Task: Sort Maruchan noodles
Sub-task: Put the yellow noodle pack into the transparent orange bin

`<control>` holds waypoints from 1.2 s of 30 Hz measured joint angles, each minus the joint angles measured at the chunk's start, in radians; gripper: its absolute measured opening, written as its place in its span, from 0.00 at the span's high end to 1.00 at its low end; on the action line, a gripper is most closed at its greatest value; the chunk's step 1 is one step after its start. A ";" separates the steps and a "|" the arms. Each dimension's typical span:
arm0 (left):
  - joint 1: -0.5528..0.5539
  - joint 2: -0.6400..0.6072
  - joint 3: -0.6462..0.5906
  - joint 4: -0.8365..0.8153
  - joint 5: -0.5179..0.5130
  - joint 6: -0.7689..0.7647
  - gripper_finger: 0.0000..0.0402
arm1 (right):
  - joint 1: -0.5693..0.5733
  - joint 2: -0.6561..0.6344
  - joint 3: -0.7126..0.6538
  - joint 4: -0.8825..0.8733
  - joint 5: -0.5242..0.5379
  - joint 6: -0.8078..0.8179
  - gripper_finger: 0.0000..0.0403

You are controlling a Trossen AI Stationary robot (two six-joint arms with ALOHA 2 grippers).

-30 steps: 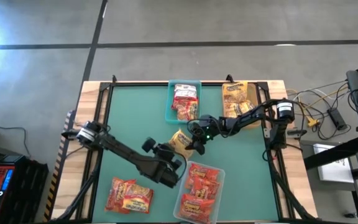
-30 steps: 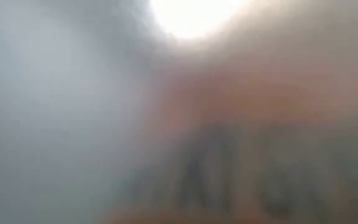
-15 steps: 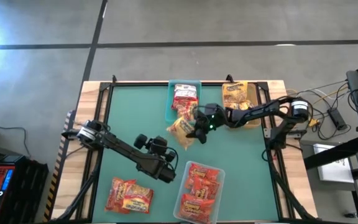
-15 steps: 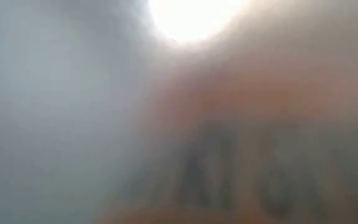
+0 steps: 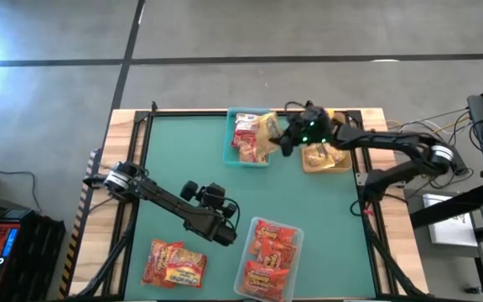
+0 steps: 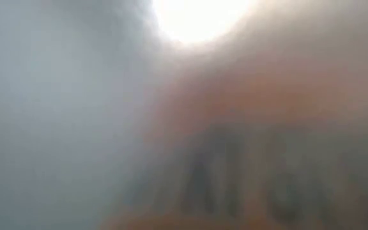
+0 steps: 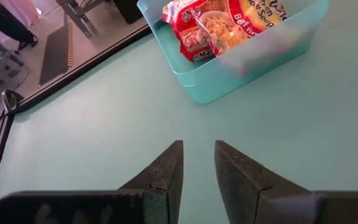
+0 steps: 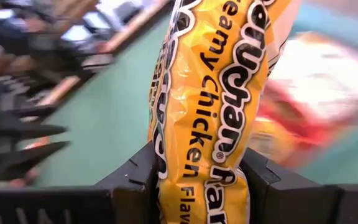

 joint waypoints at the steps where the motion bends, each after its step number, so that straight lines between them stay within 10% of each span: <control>1: 0.000 0.000 -0.001 0.001 0.000 0.000 0.81 | -0.022 -0.028 0.000 -0.054 0.021 -0.024 0.69; 21: 0.001 0.000 -0.003 0.005 0.000 -0.003 0.81 | -0.191 -0.324 0.000 -0.714 0.571 -0.296 0.69; 36: 0.001 0.000 -0.003 0.006 0.000 -0.003 0.81 | -0.190 -0.292 0.000 -0.841 0.602 -0.355 0.53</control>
